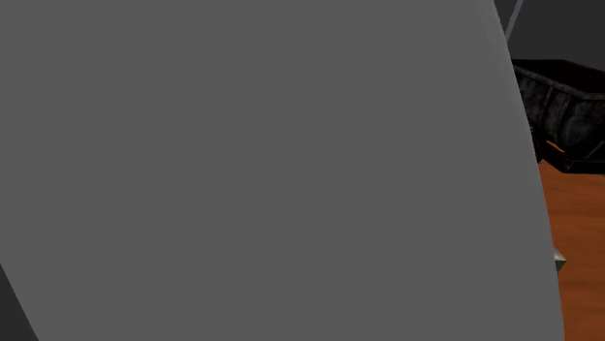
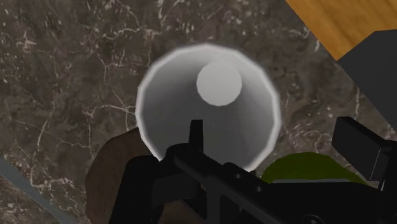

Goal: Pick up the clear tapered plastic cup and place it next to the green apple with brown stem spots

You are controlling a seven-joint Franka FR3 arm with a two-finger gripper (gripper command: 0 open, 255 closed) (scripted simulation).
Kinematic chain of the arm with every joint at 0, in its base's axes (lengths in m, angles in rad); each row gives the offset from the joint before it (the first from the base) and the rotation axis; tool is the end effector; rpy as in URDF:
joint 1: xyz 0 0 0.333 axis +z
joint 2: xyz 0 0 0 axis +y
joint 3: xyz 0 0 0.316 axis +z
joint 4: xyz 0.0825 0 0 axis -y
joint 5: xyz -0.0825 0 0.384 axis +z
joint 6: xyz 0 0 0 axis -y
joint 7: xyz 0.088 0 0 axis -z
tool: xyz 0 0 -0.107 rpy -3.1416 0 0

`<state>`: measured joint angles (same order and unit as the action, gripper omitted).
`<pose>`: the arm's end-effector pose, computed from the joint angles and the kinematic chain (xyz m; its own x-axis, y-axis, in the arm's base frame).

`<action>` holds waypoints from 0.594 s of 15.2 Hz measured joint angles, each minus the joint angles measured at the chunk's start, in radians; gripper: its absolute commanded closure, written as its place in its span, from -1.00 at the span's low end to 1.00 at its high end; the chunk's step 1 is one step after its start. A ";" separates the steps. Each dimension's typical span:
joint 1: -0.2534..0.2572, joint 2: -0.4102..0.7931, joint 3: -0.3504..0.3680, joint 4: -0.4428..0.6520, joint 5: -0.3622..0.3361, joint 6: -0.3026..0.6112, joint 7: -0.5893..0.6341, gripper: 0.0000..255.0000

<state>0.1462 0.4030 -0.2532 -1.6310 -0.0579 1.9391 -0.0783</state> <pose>0.6548 -0.0561 0.3865 0.9953 0.0028 -0.0969 0.0167 -0.9896 0.1428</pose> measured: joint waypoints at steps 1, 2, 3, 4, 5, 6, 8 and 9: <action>0.001 -0.006 0.000 0.026 -0.001 -0.031 -0.001 -1.00; 0.002 -0.009 0.000 0.045 -0.001 -0.053 -0.002 -1.00; 0.004 -0.016 0.000 0.050 -0.002 -0.065 0.000 -1.00; 0.006 -0.019 0.000 0.053 -0.003 -0.072 0.002 -1.00; 0.006 -0.019 0.000 0.056 -0.003 -0.076 0.002 -1.00; 0.006 -0.019 0.000 0.059 -0.003 -0.079 0.001 -1.00; 0.006 -0.019 0.000 0.061 -0.003 -0.080 0.001 -1.00; 0.006 -0.019 0.000 0.061 -0.003 -0.080 0.001 -1.00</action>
